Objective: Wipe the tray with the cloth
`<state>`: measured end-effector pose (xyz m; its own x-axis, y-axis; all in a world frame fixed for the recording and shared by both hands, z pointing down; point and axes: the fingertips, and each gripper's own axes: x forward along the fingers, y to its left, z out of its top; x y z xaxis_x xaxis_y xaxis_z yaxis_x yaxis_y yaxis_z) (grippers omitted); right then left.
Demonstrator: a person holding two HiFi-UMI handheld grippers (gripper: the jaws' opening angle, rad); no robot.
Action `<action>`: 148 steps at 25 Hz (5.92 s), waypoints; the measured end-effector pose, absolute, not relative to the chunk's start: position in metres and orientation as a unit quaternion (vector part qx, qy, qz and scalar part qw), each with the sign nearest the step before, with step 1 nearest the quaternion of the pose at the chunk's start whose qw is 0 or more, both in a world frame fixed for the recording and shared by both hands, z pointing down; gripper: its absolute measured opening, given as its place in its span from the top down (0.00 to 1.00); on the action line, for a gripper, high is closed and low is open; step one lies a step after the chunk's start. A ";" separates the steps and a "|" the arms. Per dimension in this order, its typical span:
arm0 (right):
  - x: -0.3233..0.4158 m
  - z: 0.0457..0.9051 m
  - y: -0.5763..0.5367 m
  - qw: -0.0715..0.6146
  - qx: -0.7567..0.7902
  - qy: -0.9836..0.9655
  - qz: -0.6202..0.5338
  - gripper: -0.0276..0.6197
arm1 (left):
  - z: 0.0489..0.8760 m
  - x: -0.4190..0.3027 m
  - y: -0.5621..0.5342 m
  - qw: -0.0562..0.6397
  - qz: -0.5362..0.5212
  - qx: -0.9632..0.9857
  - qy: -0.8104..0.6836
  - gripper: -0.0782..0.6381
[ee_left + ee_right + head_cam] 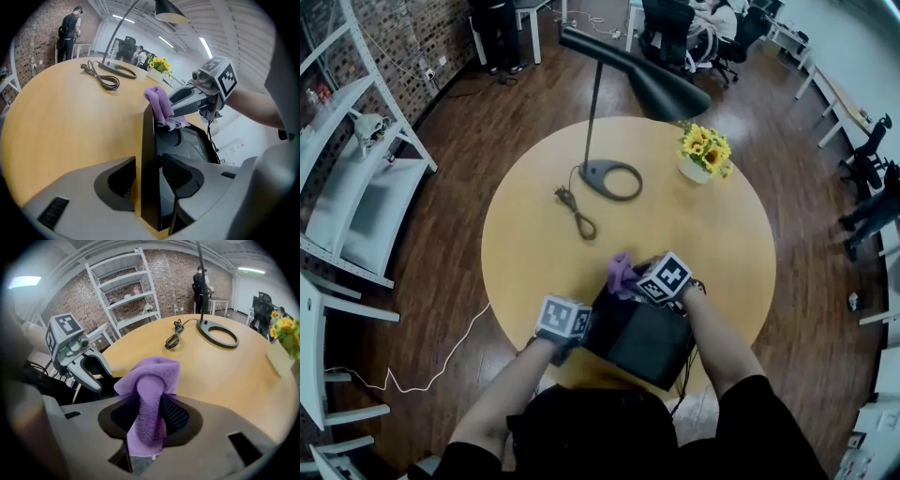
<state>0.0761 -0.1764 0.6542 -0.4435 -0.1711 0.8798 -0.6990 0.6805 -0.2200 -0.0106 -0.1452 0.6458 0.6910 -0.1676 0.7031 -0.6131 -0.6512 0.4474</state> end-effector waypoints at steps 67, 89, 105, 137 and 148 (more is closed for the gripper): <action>0.265 0.662 -0.028 0.195 0.695 -0.491 0.488 0.76 | 0.640 -0.013 -0.133 0.314 0.342 0.856 -0.226 0.72; 0.190 0.669 0.062 0.176 0.684 -0.482 0.519 0.76 | 0.641 -0.023 -0.145 0.314 0.290 0.855 -0.294 0.72; 0.176 0.668 0.092 0.193 0.683 -0.491 0.505 0.77 | 0.638 -0.023 -0.131 0.320 0.300 0.853 -0.283 0.73; 0.242 0.665 -0.133 0.440 0.490 -0.686 0.310 0.79 | 0.648 -0.039 -0.061 0.519 0.222 0.701 -0.436 0.68; 0.253 0.633 -0.128 0.380 0.585 -0.636 0.330 0.79 | 0.602 -0.069 -0.190 0.217 0.310 0.836 -0.397 0.57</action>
